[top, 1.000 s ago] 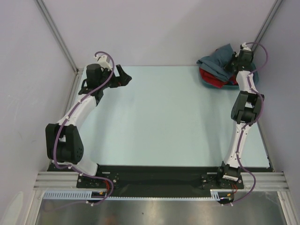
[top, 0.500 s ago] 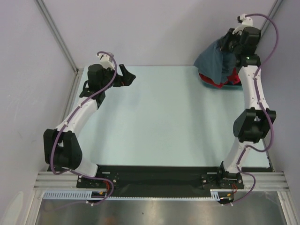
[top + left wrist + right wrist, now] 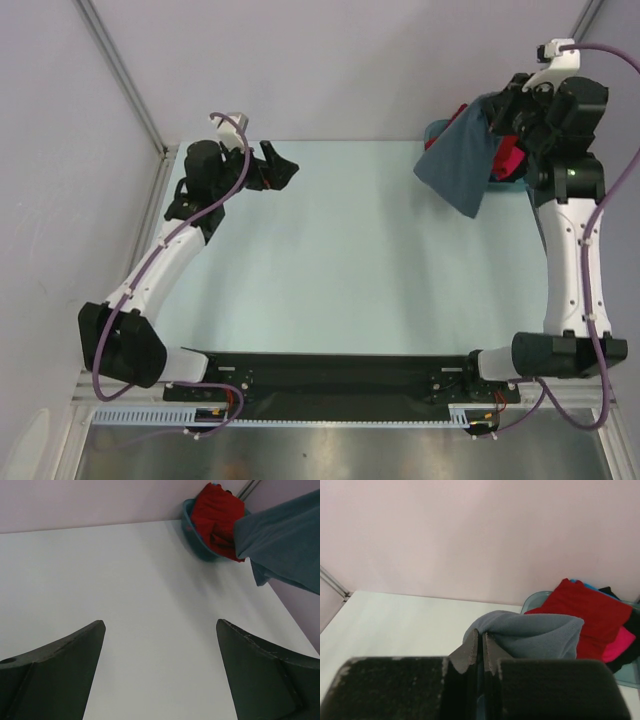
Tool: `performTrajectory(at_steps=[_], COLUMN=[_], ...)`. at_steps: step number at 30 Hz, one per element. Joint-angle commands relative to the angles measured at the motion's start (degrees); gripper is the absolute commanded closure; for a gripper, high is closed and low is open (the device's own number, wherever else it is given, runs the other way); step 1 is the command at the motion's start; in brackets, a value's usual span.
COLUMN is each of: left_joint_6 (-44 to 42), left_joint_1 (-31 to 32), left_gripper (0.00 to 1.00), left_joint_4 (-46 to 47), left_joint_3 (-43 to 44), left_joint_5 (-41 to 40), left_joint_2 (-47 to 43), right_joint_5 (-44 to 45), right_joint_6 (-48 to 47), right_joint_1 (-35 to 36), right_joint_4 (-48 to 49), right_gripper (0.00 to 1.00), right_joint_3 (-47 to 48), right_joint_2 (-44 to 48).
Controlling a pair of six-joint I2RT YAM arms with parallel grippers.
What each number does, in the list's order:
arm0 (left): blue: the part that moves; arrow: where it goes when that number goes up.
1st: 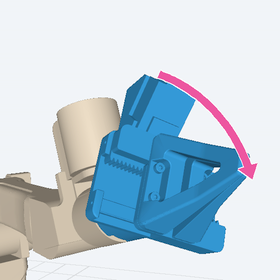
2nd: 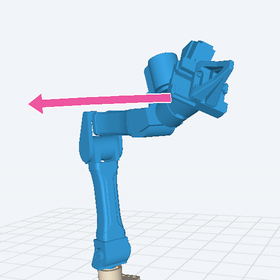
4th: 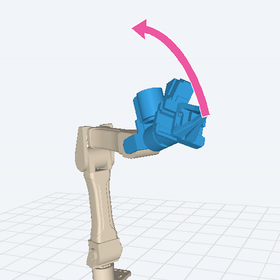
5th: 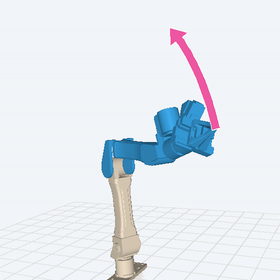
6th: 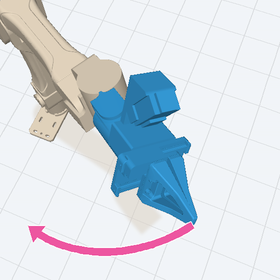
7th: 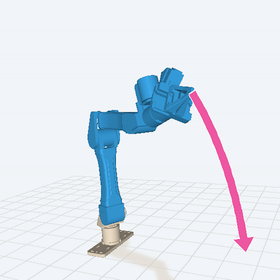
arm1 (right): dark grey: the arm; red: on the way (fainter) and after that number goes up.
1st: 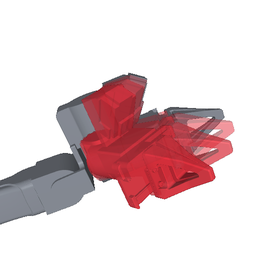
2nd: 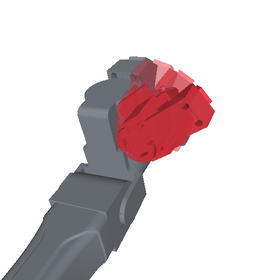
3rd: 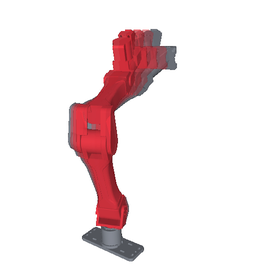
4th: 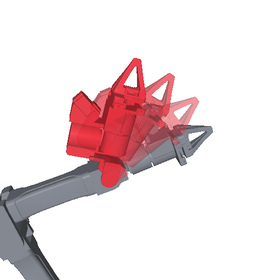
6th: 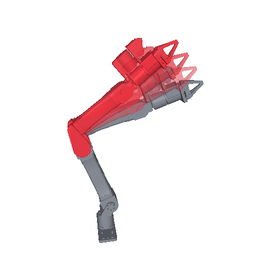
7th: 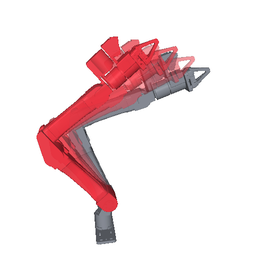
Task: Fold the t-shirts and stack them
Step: Grab the tshirt from the pile, then move the tshirt to the center of the board
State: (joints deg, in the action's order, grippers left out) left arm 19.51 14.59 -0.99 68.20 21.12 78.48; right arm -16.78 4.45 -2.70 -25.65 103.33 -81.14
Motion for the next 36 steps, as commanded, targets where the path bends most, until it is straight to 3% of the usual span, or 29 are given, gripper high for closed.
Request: performTrajectory(at_steps=[1, 17, 20, 25, 28, 32, 36], left_joint_6=[0.09, 1.32, 0.89, 0.88, 0.88, 0.88, 1.23], left_joint_1=[0.44, 2.11, 2.20, 2.20, 2.20, 2.29, 3.07], left_gripper=[0.00, 0.00, 0.00, 0.00, 0.00, 0.00, 0.00], left_joint_4=[-0.94, -2.87, -4.27, -5.16, -5.68, -5.69, -4.90], left_joint_3=[-0.44, -4.66, -4.75, -4.83, -4.92, -4.83, -5.45], left_joint_5=[-0.21, 1.20, 1.64, 2.60, 3.22, 5.32, 7.17], left_joint_2=[-4.20, -13.96, -14.84, -15.63, -15.90, -15.46, -13.88], right_joint_5=[0.78, -7.03, -11.50, -18.73, -20.40, -13.83, -10.83], right_joint_6=[-1.55, 0.38, 3.19, 8.29, 8.83, 5.84, 5.22], right_joint_1=[0.15, 0.77, 0.77, 1.20, 5.05, 15.07, 23.43], right_joint_4=[-0.27, -13.64, -14.08, -10.04, -7.84, -6.26, -1.96], right_gripper=[0.95, 0.93, 0.92, 0.91, 0.92, 0.92, 0.92], right_joint_3=[1.00, 7.24, 4.09, -11.02, -18.50, -23.25, -24.93], right_joint_2=[7.83, 23.04, 24.80, 25.86, 24.02, 18.14, 5.43])
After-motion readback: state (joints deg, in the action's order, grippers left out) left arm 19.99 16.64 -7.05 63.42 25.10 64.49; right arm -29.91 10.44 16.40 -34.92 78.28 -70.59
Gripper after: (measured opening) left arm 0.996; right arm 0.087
